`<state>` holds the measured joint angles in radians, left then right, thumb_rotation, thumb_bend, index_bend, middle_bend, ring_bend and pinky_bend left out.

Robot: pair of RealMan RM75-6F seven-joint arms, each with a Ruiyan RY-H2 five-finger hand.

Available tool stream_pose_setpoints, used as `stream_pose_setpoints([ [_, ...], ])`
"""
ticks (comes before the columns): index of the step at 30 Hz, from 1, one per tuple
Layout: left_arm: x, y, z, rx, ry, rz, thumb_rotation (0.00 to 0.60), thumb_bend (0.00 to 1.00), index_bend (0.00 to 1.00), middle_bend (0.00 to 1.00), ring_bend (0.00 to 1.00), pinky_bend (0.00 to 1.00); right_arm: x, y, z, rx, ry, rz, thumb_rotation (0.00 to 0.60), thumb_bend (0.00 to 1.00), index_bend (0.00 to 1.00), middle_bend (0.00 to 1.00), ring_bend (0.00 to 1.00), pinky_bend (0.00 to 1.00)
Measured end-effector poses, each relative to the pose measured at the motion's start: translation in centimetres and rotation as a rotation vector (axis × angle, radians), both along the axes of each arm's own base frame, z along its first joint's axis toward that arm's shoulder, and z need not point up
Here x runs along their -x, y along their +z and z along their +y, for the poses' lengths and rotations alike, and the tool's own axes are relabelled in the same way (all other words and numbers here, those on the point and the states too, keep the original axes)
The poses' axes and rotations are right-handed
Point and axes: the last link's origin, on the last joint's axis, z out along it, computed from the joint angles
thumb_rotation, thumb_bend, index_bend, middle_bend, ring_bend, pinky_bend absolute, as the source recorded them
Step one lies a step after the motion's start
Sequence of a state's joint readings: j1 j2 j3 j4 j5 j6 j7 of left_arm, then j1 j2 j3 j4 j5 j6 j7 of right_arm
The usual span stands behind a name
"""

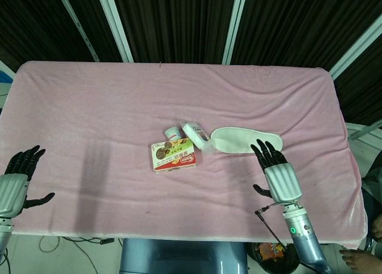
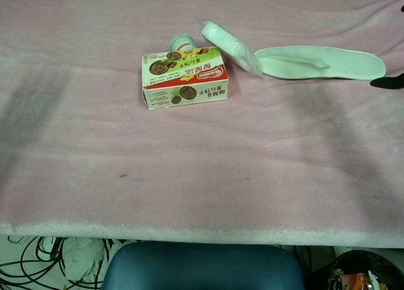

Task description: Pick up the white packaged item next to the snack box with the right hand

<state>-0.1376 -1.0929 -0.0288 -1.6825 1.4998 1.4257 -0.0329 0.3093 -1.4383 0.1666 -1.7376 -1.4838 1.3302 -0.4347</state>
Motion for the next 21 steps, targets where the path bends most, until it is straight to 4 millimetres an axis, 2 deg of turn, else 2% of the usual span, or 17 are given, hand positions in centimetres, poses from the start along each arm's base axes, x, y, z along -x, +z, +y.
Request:
stream_pose_setpoints([
  [4, 0.1, 0.2, -0.1, -0.004, 0.004, -0.004, 0.600, 0.00, 0.00, 0.00, 0.00, 0.00, -0.7, -0.4, 0.2, 0.001, -0.005, -0.017, 0.600, 0.12, 0.00, 0.00, 0.00, 0.23],
  [13, 0.0, 0.2, 0.0, -0.005, -0.001, -0.003, 0.600, 0.00, 0.00, 0.00, 0.00, 0.00, 1.8, 1.0, 2.2, 0.008, -0.065, -0.025, 0.600, 0.12, 0.00, 0.00, 0.00, 0.23],
  [21, -0.1, 0.0, 0.0, -0.005, -0.002, -0.003, 0.600, 0.00, 0.00, 0.00, 0.00, 0.00, 0.9, 0.4, 2.0, -0.032, -0.046, -0.036, 0.600, 0.12, 0.00, 0.00, 0.00, 0.23],
])
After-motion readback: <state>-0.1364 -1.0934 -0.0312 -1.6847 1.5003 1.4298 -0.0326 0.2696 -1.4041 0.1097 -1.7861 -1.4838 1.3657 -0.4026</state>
